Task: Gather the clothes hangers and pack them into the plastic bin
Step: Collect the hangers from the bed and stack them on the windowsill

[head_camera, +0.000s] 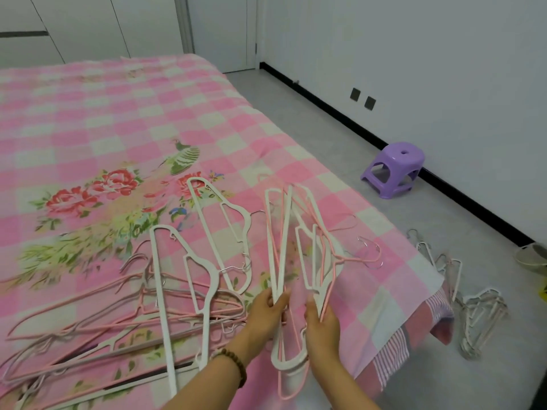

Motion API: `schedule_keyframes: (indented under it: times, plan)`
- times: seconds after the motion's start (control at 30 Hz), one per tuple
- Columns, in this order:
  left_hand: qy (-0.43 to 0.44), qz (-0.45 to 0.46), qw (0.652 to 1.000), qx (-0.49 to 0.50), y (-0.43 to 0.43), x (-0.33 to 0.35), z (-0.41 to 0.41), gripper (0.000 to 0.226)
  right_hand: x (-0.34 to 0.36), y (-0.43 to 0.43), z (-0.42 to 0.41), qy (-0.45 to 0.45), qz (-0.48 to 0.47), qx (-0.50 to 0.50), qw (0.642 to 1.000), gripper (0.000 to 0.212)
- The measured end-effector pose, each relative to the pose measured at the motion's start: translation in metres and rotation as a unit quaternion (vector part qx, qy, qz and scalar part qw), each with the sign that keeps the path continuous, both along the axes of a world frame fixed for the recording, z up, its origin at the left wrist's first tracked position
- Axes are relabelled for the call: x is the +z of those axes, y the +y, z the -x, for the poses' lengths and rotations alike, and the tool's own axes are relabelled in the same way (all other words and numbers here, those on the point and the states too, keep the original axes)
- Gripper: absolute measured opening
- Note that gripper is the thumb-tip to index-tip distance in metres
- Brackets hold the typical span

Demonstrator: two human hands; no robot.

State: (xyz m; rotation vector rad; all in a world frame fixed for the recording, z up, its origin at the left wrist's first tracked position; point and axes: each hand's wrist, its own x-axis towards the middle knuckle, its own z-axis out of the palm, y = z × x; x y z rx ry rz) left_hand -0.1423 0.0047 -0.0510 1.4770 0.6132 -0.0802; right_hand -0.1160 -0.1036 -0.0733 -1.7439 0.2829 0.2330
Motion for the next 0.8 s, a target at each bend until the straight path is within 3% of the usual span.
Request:
schedule_keyframes:
  times: [0.2, 0.4, 0.47, 0.6, 0.8]
  plan:
    - [-0.057, -0.042, 0.995, 0.077, 0.050, 0.015, 0.022, 0.023, 0.025, 0.052, 0.016, -0.022, -0.033, 0.086, 0.995, 0.021]
    - [0.117, -0.168, 0.965, 0.161, 0.114, -0.010, 0.083, 0.052, -0.002, 0.121, 0.067, 0.051, 0.009, 0.185, 0.981, 0.027]
    - [0.140, -0.145, 0.968, 0.147, 0.129, -0.020, 0.099, 0.055, -0.012, 0.135, 0.079, 0.057, 0.021, 0.203, 0.977, 0.027]
    - [0.076, -0.080, 0.982, 0.154, 0.143, -0.025, 0.110, 0.036, -0.018, 0.151, 0.089, 0.093, 0.010, 0.199, 0.975, 0.020]
    - [-0.027, -0.087, 0.986, 0.139, 0.149, -0.011, 0.083, 0.077, -0.005, 0.155, 0.066, -0.011, 0.035, 0.174, 0.984, 0.038]
